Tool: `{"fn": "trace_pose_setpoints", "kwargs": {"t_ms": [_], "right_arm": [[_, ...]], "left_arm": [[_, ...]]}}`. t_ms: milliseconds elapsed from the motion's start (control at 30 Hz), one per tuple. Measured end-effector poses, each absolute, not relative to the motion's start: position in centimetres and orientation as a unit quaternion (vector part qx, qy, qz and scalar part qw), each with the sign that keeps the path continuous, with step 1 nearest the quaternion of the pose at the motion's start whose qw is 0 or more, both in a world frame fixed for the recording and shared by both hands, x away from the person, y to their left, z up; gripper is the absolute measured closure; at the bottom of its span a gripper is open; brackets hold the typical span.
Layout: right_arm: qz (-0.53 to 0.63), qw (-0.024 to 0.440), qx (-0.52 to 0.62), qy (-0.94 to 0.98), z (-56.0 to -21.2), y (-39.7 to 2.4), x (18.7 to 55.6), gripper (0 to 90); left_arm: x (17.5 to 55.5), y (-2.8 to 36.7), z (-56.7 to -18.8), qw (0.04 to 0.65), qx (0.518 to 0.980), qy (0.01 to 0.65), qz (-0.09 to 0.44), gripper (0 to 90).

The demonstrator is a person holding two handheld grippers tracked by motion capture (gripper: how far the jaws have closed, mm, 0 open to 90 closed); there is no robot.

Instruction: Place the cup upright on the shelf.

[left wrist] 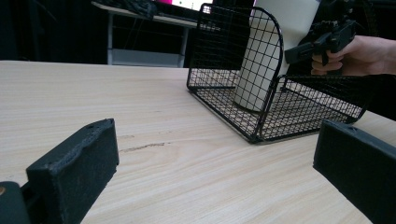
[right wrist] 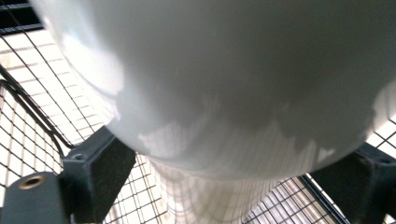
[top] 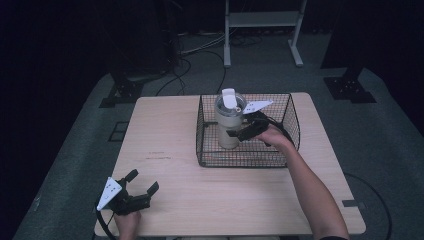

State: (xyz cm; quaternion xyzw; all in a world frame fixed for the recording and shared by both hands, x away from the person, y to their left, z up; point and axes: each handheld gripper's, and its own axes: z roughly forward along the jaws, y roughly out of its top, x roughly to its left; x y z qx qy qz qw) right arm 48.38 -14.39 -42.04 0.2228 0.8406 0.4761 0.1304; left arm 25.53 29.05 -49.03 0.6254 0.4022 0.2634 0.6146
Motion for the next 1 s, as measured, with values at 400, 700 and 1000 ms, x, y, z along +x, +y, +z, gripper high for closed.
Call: {"fn": "trace_pose_setpoints", "kwargs": {"t_ms": [400, 700, 1000], "right_arm": [[0.472, 0.113, 0.244, 0.84, -41.1, -15.5, 47.6, 12.6], [0.461, 0.118, 0.257, 0.841, -39.9, -16.2, 46.5, 12.6], [0.47, 0.122, 0.279, 0.828, -38.9, -17.2, 45.4, 12.6]], "left_arm": [[25.5, 29.0, -49.0, 0.614, 0.626, 0.402, 0.263, 0.0], [25.5, 29.1, -49.0, 0.616, 0.624, 0.403, 0.263, 0.0], [25.6, 29.1, -49.0, 0.614, 0.624, 0.405, 0.264, 0.0]]}}
